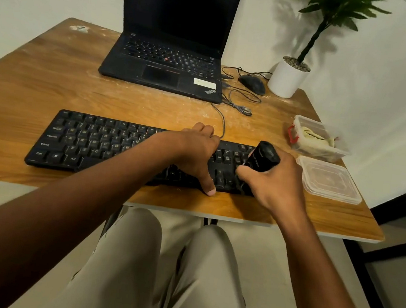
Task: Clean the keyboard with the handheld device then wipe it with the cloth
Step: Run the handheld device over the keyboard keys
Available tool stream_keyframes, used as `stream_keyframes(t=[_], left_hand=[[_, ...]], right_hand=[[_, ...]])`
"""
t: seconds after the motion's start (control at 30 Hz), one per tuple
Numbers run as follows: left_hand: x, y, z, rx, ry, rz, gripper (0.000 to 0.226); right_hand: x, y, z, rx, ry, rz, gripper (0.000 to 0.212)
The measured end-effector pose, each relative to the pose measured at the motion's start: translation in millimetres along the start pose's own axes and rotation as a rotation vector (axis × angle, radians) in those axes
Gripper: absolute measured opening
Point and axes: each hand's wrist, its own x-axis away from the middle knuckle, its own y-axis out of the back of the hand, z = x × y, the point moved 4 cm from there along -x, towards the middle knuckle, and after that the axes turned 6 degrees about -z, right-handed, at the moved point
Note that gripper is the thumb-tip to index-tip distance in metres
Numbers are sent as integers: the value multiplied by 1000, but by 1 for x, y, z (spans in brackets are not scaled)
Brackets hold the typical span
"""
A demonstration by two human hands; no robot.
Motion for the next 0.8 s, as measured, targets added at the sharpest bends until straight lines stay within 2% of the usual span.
stream_keyframes(t=[0.1,0.27,0.33,0.47,0.7,0.8], left_hand=[[0,0,0,2,0,2,127],[3,3,-1,10,9,11,129],[4,4,-1,16,9,13,129],[4,3,-1,15,8,14,128],[0,0,0,7,4,11,130],[1,1,0,10,10,12,130]], right_hand=[[2,10,1,-21,-8,41,23],[-56,13,6,-73,-3,-174,23],[-75,4,9,-78,4,-199,22],[-79,-7,1,-29,-9,-128,22],[-42,22,-24,13,-117,110,28],[-58,26,-24,-27,-121,-6,35]])
